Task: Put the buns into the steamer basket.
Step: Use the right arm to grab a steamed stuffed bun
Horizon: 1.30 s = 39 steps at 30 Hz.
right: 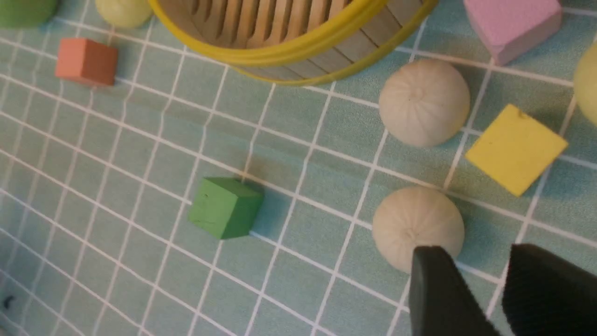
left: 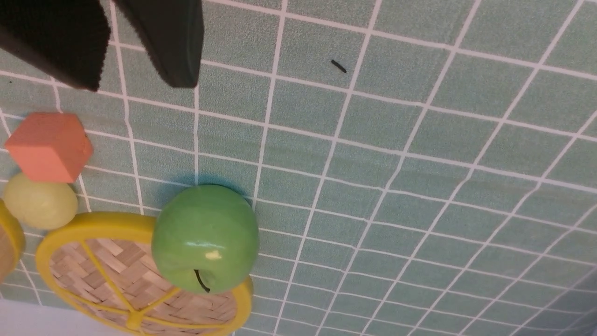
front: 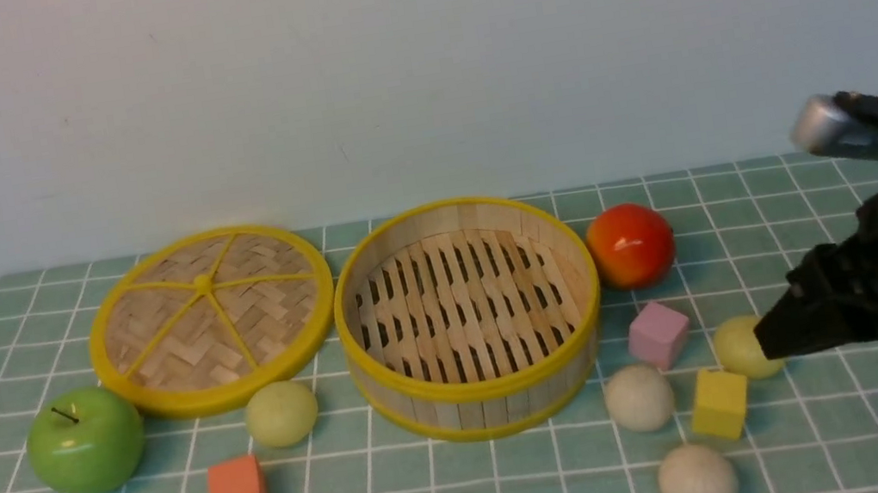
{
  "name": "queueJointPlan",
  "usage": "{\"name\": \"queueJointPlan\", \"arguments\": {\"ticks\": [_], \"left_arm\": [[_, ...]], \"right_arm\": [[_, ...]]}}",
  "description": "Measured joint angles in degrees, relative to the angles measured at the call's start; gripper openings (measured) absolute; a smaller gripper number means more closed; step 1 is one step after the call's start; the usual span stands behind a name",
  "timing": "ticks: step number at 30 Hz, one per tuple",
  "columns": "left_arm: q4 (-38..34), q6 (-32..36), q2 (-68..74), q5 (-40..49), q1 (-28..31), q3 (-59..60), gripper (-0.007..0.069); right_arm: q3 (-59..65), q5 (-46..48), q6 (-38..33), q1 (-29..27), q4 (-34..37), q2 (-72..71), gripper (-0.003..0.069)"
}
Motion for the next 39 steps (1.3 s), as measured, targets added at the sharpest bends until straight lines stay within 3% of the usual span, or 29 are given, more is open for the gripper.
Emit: {"name": "queueJointPlan", "arguments": {"ticks": [7,12,27,32,39], "left_arm": [[0.0,0.0,0.0,0.0,0.0,0.0,0.0238],[0.0,0.0,0.0,0.0,0.0,0.0,0.0238],[0.0,0.0,0.0,0.0,0.0,0.0,0.0238],[0.0,0.0,0.0,0.0,0.0,0.0,0.0238],[0.0,0.0,0.0,0.0,0.0,0.0,0.0238]], "right_arm": [[-8.1,0.0,18.0,7.8,-20.2,3.9,0.0239],[-8.7,-4.2,21.9,8.3,-18.7,4.0,0.0239],[-9.7,-7.2,19.4,8.3,-18.0,9.0,0.0239],[-15.1,-3.2,19.1,8.3,-21.6,13.5,0.0239],[-18.0,-1.4,28.9,8.3,-32.8,21.4,0.0239]]}}
